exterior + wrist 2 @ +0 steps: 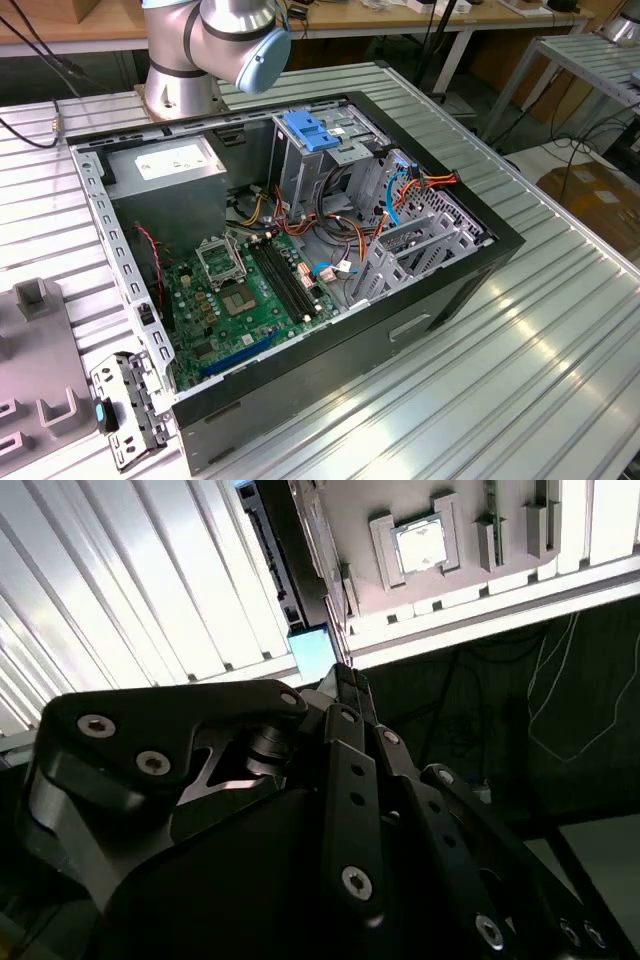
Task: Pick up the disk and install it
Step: 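Pick up the disk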
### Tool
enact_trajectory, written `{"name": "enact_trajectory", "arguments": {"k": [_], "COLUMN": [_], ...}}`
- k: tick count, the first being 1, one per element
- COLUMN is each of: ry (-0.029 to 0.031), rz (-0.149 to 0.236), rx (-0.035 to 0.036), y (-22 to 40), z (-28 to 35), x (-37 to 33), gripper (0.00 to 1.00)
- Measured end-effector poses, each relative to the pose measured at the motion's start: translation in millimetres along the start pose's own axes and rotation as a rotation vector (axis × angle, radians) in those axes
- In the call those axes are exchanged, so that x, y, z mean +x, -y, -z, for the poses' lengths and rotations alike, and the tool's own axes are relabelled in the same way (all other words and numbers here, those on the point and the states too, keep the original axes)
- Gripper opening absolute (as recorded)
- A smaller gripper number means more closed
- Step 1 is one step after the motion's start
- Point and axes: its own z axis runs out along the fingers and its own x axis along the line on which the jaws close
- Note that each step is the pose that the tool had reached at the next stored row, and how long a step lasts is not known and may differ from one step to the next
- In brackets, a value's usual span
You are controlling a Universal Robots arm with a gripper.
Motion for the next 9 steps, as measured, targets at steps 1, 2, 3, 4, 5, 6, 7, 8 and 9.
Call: {"name": "enact_trajectory", "arguments": {"k": [1,2,3,4,5,6,7,8,9], "ry": [0.0011,0.0023,0.0038,0.0046,0.0049,0.0049,0.0048,0.0046,0.0035], "rz": [0.016,0.03,0.049,0.066,0.102,0.136,0.155,0.174,0.227], "rx": [0.002,0.004,0.0067,0.0083,0.0104,0.012,0.0127,0.0136,0.0167], "y": [0.0,0.0,0.0,0.0,0.1,0.1,0.1,0.1,0.1], "z": [-0.1,-0.2,-0.5,-0.7,-1.1,-1.6,-1.8,-2.0,-2.9], "x": [0.0,0.0,0.0,0.0,0.0,0.0,0.0,0.0,0.0], "gripper": [0.11,0.11,0.11,0.11,0.11,0.11,0.11,0.11,0.11]}}
